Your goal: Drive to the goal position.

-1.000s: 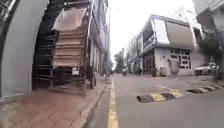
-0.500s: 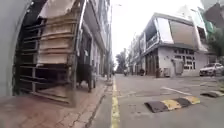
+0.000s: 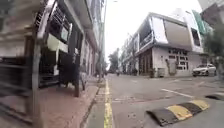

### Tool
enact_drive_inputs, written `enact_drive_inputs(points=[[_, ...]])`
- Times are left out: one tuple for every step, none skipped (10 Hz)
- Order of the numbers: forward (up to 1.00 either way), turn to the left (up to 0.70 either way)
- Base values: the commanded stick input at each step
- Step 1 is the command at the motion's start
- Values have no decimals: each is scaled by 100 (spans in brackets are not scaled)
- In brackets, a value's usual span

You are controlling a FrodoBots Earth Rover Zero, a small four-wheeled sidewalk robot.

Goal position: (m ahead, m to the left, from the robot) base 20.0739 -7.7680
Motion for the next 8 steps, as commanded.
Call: enact_drive_inputs(points=[[100, -4], [100, -32], [100, -39], [100, -39], [100, -1], [100, 1], [100, 1], [100, 1]])
